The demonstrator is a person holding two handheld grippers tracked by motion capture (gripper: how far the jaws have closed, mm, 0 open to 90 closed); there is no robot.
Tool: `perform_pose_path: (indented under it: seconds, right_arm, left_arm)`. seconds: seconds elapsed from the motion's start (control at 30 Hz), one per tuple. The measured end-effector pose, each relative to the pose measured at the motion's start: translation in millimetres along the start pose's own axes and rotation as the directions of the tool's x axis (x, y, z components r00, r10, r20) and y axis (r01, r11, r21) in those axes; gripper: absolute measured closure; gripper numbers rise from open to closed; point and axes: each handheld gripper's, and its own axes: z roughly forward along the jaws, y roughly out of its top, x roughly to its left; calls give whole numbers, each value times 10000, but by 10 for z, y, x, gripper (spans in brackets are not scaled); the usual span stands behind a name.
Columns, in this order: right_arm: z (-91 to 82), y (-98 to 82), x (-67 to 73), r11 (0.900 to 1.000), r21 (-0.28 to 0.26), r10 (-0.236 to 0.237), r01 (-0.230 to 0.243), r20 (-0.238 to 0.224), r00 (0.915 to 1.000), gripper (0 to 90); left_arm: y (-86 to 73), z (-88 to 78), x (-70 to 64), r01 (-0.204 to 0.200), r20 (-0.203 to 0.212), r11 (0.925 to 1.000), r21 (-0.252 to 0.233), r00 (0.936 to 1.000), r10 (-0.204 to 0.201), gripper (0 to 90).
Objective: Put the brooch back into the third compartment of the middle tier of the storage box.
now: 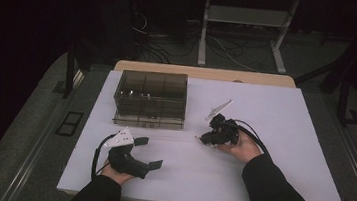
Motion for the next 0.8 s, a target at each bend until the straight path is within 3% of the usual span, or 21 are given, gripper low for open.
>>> perform_pose_path:
  seconds: [0.8]
  right_arm:
    - [-308, 171, 89, 9971, -761, -77, 56, -276, 9996, 791]
  left_arm:
    - [-3, 1, -7, 17, 1, 10000, 31, 10000, -17, 0]
